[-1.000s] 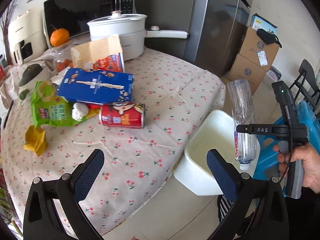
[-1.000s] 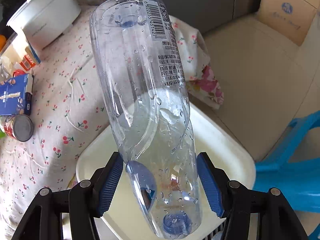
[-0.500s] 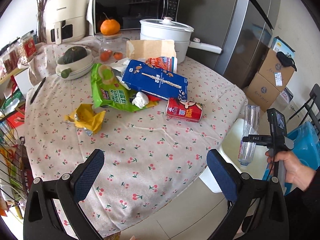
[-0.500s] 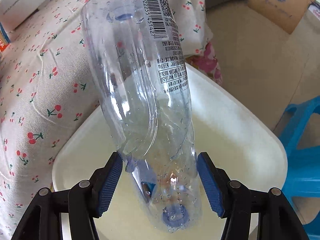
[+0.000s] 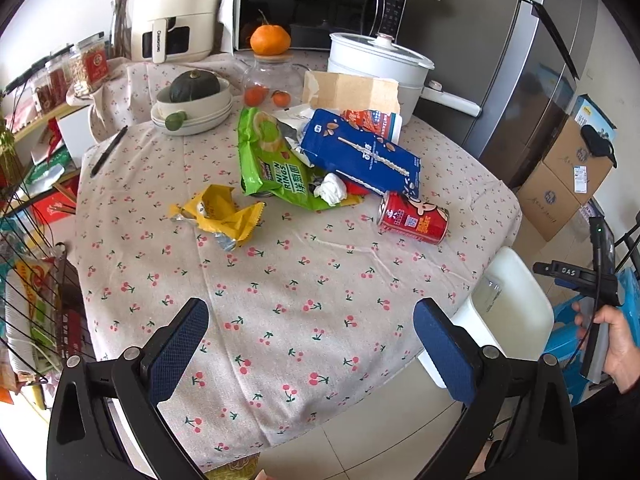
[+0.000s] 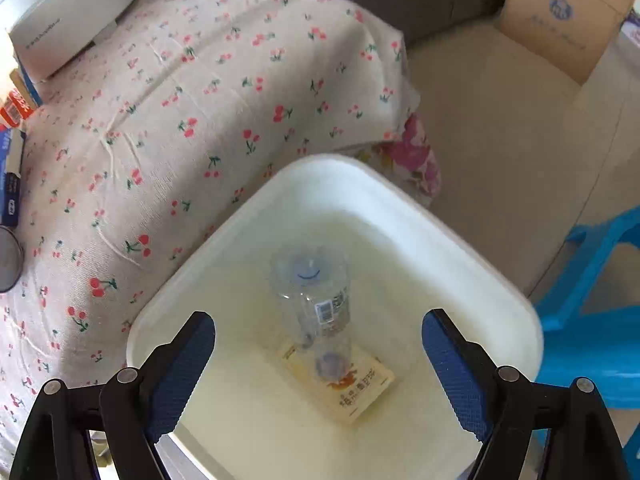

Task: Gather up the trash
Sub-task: 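Lower the bottle into the white bin and open the right gripper, then grasp the yellow wrapper with the left gripper while the right gripper approaches the green bag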

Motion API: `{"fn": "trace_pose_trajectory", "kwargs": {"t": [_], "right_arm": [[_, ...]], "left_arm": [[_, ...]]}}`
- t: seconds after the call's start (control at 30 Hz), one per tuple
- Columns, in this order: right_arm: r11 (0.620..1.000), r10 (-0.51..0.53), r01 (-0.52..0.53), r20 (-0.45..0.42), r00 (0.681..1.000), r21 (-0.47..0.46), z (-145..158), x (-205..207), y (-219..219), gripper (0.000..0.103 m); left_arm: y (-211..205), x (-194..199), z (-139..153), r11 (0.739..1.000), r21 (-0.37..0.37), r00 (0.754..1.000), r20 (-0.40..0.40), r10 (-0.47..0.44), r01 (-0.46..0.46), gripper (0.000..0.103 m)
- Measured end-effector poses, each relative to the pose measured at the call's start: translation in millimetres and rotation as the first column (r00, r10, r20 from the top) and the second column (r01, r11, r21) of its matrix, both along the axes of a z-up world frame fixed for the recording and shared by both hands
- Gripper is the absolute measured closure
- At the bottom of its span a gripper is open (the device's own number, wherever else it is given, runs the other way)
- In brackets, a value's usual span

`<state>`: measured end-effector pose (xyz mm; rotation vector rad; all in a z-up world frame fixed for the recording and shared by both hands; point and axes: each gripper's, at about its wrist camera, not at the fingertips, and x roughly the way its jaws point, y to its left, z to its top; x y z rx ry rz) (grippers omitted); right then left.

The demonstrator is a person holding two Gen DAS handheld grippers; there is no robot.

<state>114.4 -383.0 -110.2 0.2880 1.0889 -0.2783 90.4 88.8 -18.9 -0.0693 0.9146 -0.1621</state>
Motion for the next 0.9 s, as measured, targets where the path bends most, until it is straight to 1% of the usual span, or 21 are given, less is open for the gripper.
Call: {"fn": "trace_pose_trajectory", "kwargs": {"t": [0.1,0.13,0.27,0.4,0.47,0.57,0.6,0.7,0.8,0.9], "right_arm": [[0.999,0.023,-0.019,0.095,0.995,-0.046,33.4,-13.2,7.6,0.015],[0.998,0.037,-0.03,0.13,0.991,-0.055,43.8,-8.3,17.5,0.015],[0.993,0.093,-0.069,0.256,0.962,-0.1,81.1,-10.8,39.1,0.014],[0.983,0.166,-0.13,0.328,0.93,-0.13,102.9,-4.7,68.2,0.011],[0.974,0.21,-0.167,0.338,0.917,-0.152,106.0,-0.2,84.0,0.01],[0.957,0.277,-0.228,0.324,0.905,-0.18,105.1,11.1,107.4,0.01],[0.951,0.298,-0.25,0.32,0.899,-0.182,104.4,15.8,114.6,0.01],[0.94,0.336,-0.296,0.306,0.891,-0.172,100.0,28.9,131.4,0.01],[0.939,0.343,-0.316,0.302,0.889,-0.136,94.9,41.1,140.1,0.01],[0.936,0.352,-0.331,0.291,0.889,-0.122,89.7,51.5,147.5,0.01]], "left_arm": [[10.6,1.1,0.0,0.999,-0.019,1.0,-0.013,0.029,-0.029,0.0],[14.3,1.8,0.5,0.999,-0.024,0.999,-0.017,0.04,-0.04,0.0],[26.4,8.4,-0.3,0.996,-0.051,0.996,-0.041,0.076,-0.078,0.0],[32.3,26.6,-9.0,0.993,-0.053,0.992,-0.073,0.106,-0.11,0.0],[35.0,39.1,-16.4,0.99,-0.041,0.988,-0.081,0.133,-0.137,0.0],[35.3,58.8,-28.7,0.989,0.001,0.986,-0.075,0.15,-0.15,0.0],[37.4,64.8,-34.4,0.987,-0.006,0.984,-0.083,0.157,-0.158,0.0],[52.1,81.6,-52.7,0.973,-0.077,0.971,-0.114,0.21,-0.219,0.002],[70.1,94.6,-65.9,0.941,-0.171,0.952,-0.148,0.269,-0.292,0.008],[78.1,105.0,-74.9,0.91,-0.244,0.939,-0.174,0.298,-0.334,0.012]]}}
